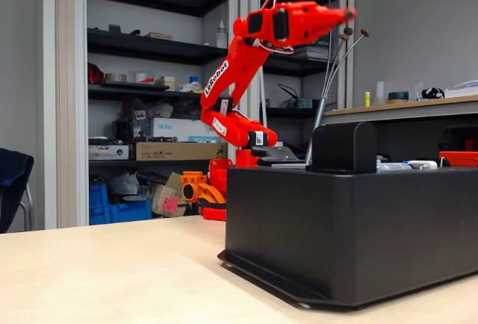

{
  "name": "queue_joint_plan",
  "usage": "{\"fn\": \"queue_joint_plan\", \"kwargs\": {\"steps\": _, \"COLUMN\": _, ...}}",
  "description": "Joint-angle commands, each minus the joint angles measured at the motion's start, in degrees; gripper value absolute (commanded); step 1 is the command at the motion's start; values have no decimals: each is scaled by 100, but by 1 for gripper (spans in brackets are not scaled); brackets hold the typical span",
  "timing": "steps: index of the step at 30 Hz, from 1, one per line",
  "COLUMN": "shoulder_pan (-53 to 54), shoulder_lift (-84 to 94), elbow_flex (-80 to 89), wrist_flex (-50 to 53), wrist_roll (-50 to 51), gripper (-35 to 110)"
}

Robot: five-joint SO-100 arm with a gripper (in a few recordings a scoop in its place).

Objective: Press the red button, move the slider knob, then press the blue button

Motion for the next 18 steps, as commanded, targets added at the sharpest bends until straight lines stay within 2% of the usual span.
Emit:
{"fn": "queue_joint_plan", "kwargs": {"steps": 1, "shoulder_pan": -202, "shoulder_lift": -378, "elbow_flex": -475, "wrist_flex": 923, "wrist_roll": -167, "gripper": 3}}
{"fn": "queue_joint_plan", "kwargs": {"steps": 7, "shoulder_pan": -334, "shoulder_lift": -1046, "elbow_flex": -1011, "wrist_flex": 1670, "wrist_roll": -896, "gripper": 3}}
{"fn": "queue_joint_plan", "kwargs": {"steps": 11, "shoulder_pan": -396, "shoulder_lift": -1248, "elbow_flex": -1072, "wrist_flex": 1582, "wrist_roll": -1274, "gripper": 2}}
{"fn": "queue_joint_plan", "kwargs": {"steps": 18, "shoulder_pan": -510, "shoulder_lift": -1740, "elbow_flex": -1292, "wrist_flex": 1942, "wrist_roll": -1266, "gripper": 0}}
